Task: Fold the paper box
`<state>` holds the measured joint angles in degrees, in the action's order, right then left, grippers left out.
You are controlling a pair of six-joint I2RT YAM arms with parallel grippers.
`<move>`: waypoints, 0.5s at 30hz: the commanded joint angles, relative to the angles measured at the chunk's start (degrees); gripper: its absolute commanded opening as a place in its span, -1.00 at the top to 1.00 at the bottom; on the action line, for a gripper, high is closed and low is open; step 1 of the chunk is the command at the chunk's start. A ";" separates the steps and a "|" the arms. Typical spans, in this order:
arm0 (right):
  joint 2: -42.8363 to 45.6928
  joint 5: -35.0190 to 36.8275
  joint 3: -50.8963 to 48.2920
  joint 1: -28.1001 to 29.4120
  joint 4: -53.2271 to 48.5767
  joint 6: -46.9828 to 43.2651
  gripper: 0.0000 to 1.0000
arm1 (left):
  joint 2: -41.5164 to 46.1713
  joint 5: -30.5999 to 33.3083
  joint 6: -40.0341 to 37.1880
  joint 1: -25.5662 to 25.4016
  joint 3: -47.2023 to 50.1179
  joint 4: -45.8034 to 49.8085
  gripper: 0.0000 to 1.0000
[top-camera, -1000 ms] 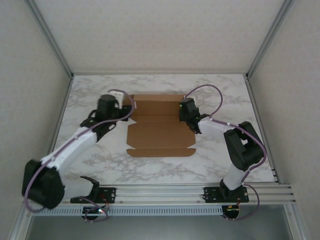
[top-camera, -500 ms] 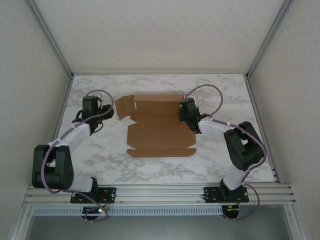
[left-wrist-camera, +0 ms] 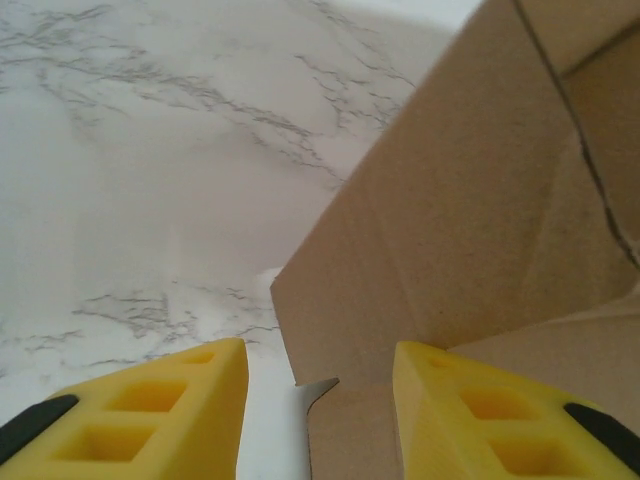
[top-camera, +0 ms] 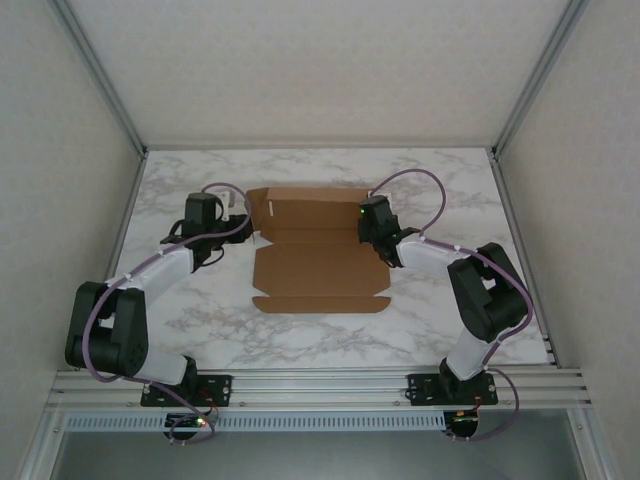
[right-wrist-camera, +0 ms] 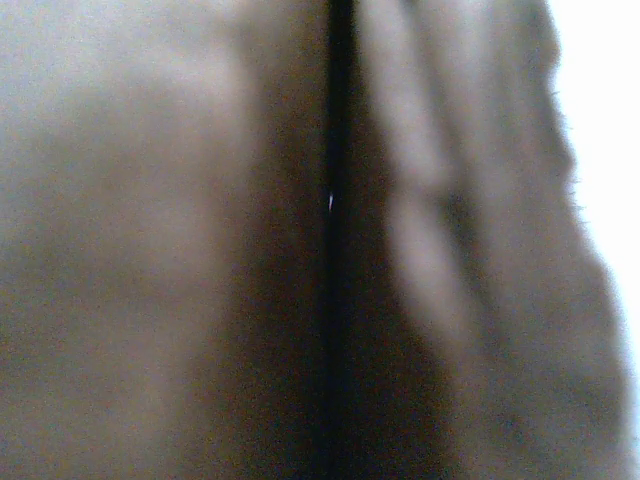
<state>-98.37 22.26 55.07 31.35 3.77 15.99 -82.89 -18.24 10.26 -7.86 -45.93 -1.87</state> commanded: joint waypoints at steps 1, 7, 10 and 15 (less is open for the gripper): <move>-2.52 -3.27 -1.46 -0.33 -5.90 -1.12 1.00 | 1.88 3.53 -3.06 -0.38 0.43 -2.31 0.18; -2.62 -3.10 -1.23 -0.48 -6.18 -1.23 1.00 | 5.72 11.28 -1.94 1.11 2.57 -5.89 0.28; -2.57 -2.86 -1.19 -0.81 -6.47 -1.26 1.00 | 10.39 12.03 -1.12 1.37 5.41 -9.16 0.32; -2.71 -2.89 -1.06 -0.97 -6.55 -0.97 1.00 | 16.99 17.00 0.72 3.10 8.80 -12.28 0.45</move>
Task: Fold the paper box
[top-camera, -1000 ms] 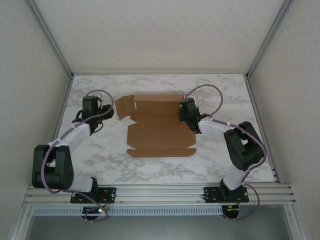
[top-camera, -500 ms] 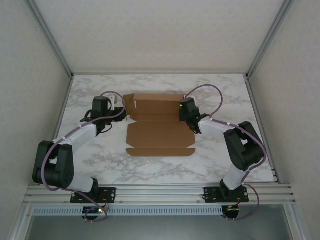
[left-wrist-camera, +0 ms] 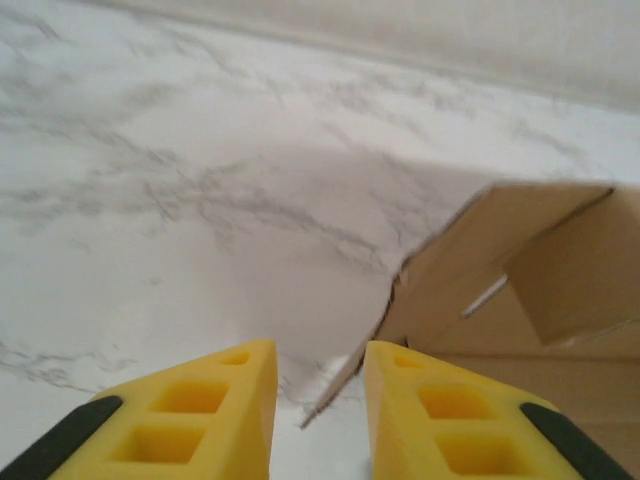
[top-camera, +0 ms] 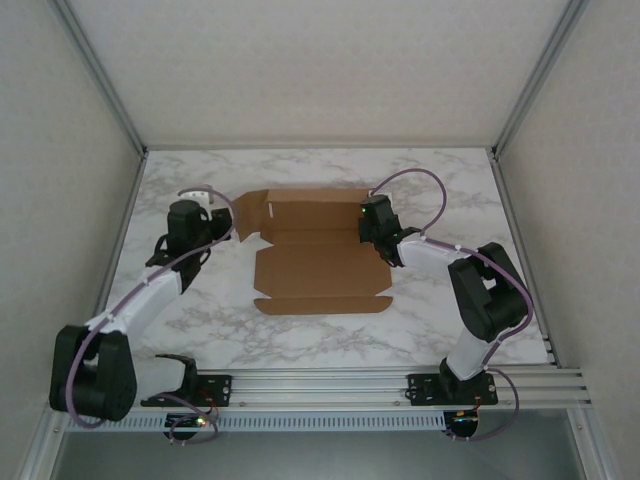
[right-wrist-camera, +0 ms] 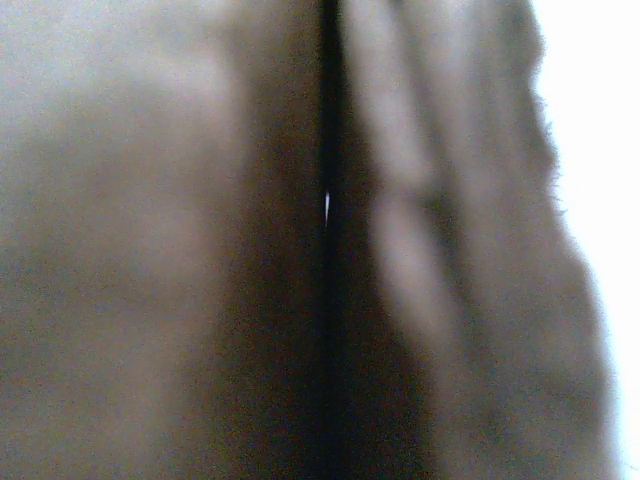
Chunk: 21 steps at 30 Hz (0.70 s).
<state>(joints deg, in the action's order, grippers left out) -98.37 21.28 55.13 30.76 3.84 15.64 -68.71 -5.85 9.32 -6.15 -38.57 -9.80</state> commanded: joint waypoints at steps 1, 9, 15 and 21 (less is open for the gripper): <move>-2.78 -2.00 -1.15 -0.36 -6.64 -0.61 1.00 | 3.41 5.20 2.47 2.20 1.65 -4.68 0.46; -2.53 -2.46 -1.08 -0.39 -6.78 -0.62 1.00 | -8.40 0.43 5.88 7.11 -4.90 -2.25 0.43; -2.53 -2.69 -0.99 -0.44 -6.77 -0.69 1.00 | -16.23 -7.56 7.90 6.08 -6.90 -2.43 0.40; -3.05 -3.20 -0.73 -0.38 -6.47 -0.36 1.00 | -18.68 -7.74 4.48 0.22 -6.84 -0.77 0.38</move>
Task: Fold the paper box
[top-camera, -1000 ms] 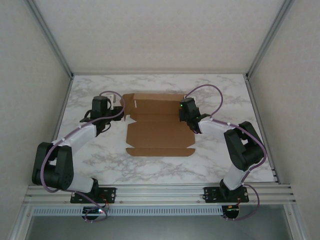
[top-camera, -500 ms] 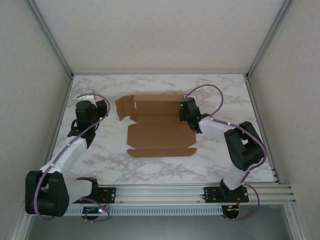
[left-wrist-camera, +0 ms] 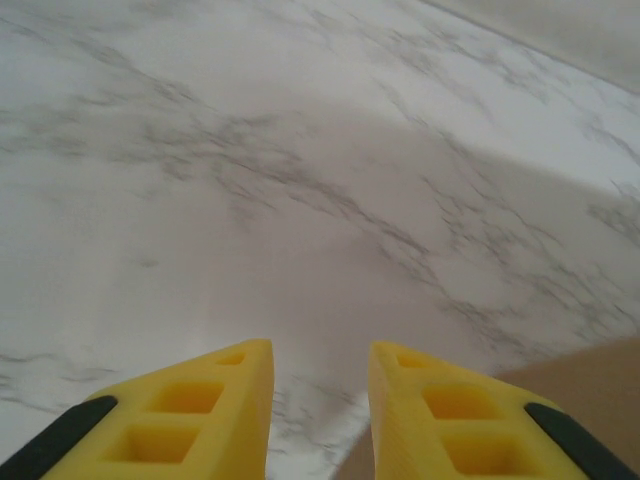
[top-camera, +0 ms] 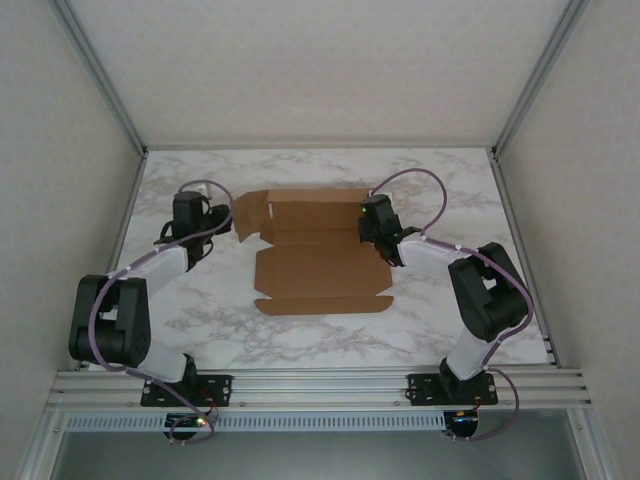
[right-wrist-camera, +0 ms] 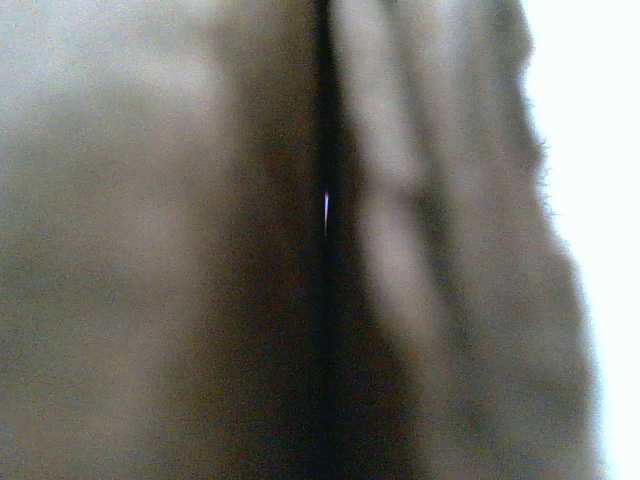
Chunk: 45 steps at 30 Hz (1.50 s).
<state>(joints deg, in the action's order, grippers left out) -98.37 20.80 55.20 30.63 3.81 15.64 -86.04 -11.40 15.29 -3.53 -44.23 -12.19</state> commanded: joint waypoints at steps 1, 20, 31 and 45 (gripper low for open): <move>-3.10 -2.75 -0.80 -0.26 -6.49 -0.37 1.00 | -1.44 -1.90 -1.83 -3.10 -1.37 2.12 0.38; -3.41 -3.61 -0.97 -0.27 -6.03 -0.61 1.00 | 1.58 -7.23 -15.40 -7.79 -2.00 -0.11 0.28; -3.31 -4.24 -0.97 -0.29 -5.84 -1.45 1.00 | 0.14 -17.08 -26.51 -7.74 -2.88 -2.68 0.31; -3.41 -5.41 -0.97 -0.25 -5.40 -1.16 1.00 | -1.99 -15.31 -23.97 -8.60 -2.11 -5.37 0.06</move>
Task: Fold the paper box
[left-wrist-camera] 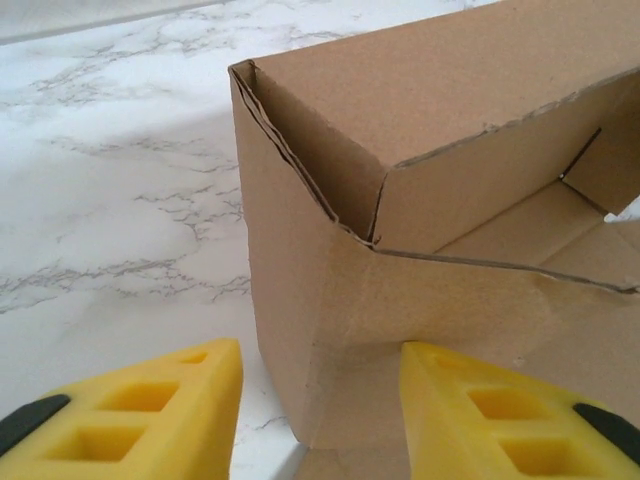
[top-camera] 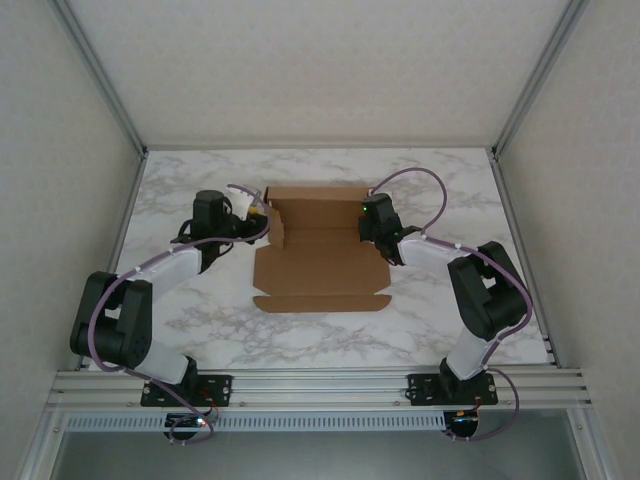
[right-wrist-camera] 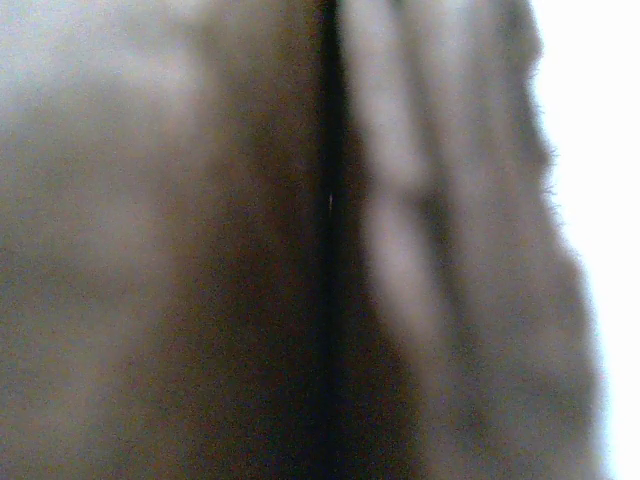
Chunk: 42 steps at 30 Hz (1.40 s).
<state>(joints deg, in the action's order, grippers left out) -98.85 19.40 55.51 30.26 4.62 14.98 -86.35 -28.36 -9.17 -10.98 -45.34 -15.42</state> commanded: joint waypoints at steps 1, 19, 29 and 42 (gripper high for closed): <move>-2.78 -4.04 -1.36 0.13 -6.21 -0.48 1.00 | -2.39 2.17 0.49 -1.46 -1.39 -2.37 0.06; -1.97 -6.56 -2.42 0.20 -4.84 -1.33 1.00 | -9.93 10.34 2.27 -3.12 -4.81 -8.47 0.11; -1.19 -6.91 -2.51 0.31 -5.15 -1.08 1.00 | -12.43 22.41 4.17 -5.62 -6.34 -10.48 0.68; -0.72 -6.20 -2.42 1.31 -5.78 0.26 1.00 | -13.59 38.03 10.58 -9.67 -8.10 -4.62 0.98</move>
<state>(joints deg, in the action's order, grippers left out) -98.78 16.49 55.16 30.30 5.87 14.37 -99.11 1.93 -1.63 -19.86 -52.14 -22.02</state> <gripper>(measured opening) 0.088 0.101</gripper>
